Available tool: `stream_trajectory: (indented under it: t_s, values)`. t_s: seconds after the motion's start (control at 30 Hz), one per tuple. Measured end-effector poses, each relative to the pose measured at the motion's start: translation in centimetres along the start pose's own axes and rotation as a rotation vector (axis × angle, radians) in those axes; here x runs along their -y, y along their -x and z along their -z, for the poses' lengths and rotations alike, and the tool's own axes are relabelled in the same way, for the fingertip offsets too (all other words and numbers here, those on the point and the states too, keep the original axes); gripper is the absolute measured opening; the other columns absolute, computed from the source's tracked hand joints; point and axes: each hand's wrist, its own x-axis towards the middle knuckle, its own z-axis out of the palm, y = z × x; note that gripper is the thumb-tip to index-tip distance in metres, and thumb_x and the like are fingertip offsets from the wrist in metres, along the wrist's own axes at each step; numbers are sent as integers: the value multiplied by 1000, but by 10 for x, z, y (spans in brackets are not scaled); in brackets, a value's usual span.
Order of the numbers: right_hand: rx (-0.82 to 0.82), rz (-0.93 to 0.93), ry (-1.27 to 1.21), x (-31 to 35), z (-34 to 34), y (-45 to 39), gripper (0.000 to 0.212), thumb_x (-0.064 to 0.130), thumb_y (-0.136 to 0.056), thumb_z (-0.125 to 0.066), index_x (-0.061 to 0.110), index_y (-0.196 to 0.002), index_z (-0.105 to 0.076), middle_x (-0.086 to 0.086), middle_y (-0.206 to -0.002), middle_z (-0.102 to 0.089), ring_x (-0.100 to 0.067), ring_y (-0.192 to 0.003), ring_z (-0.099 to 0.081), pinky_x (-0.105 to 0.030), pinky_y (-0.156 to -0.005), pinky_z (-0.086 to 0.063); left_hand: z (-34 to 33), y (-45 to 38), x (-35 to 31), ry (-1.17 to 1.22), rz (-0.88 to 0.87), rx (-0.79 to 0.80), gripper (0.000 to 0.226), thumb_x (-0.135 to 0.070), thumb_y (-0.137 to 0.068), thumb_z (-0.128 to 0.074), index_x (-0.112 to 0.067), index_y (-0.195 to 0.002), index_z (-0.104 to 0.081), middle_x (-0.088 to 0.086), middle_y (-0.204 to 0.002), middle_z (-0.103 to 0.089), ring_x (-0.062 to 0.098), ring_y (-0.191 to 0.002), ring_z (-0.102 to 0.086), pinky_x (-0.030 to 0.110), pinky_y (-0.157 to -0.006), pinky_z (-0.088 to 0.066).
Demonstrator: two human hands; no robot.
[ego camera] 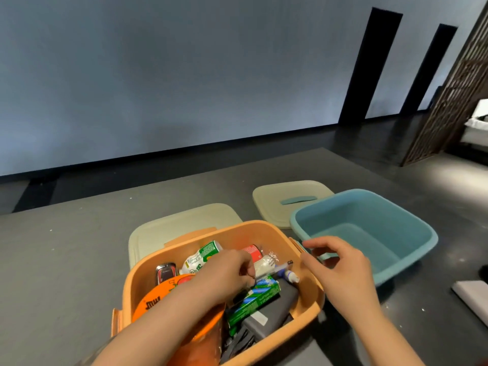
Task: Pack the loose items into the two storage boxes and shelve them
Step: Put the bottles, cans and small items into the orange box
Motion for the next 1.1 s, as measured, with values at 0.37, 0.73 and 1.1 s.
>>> stream_trajectory:
  t_s: [0.37, 0.73, 1.1]
  values:
    - [244, -31, 118, -22, -35, 6, 45, 16, -93, -57, 21, -137, -50, 11, -140, -45, -1, -126, -36, -20, -106, -24, 4, 91, 73, -133, 319, -507, 53, -47, -94, -41, -34, -144, -30, -10, -157, -15, 12, -145, -10, 35, -117, -14]
    - [297, -84, 2, -1, -46, 29, 54, 9, -92, -57, 37, -137, -46, 12, -140, -50, -7, -129, -45, -33, -108, -35, 15, 114, 97, -138, 368, -485, 59, -48, -97, -31, -28, -149, -15, -9, -158, -4, 8, -145, -3, 30, -117, -8]
    - [355, 28, -8, 81, -141, 88, 49, 16, -96, -48, 47, -132, -38, 17, -150, -32, -8, -135, -34, -32, -108, -34, 68, 208, 169, 5, 576, -605, 45, -27, -97, -43, -18, -141, -41, -4, -154, -27, 12, -143, -21, 34, -116, -18]
